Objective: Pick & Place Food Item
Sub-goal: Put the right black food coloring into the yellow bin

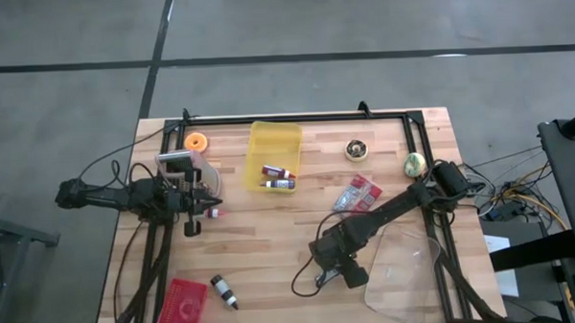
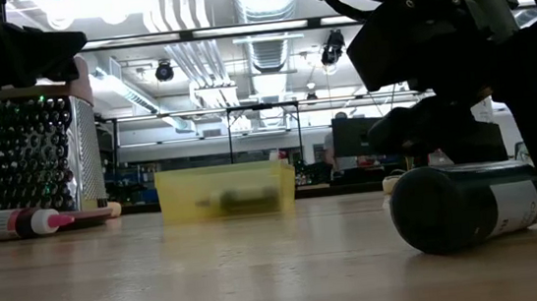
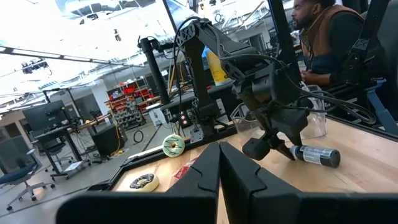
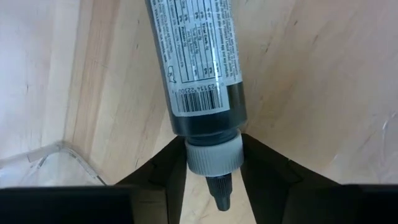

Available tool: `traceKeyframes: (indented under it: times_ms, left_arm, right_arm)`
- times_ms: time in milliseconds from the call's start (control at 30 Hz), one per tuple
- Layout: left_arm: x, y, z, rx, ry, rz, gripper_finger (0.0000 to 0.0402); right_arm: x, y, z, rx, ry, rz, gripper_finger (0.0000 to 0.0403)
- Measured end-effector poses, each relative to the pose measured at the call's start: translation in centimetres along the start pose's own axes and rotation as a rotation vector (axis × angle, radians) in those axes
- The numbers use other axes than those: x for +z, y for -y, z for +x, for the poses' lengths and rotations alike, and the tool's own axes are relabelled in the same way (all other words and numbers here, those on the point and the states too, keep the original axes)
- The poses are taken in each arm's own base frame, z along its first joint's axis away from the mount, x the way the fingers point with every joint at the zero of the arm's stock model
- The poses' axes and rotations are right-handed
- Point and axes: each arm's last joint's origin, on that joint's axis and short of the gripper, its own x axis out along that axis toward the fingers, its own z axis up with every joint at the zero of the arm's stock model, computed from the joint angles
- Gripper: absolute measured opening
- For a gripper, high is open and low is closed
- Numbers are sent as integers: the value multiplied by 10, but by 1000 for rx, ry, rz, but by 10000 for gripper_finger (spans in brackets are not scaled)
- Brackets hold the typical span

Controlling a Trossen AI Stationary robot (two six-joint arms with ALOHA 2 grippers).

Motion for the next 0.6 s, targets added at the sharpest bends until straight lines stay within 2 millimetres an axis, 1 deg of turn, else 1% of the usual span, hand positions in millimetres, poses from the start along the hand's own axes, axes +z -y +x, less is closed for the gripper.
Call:
traceKeyframes:
  times_ms: [600]
  left_arm:
    - [0,0,0,0,0,0,13]
  right_arm:
    - [0,0,0,1,3,-1,121]
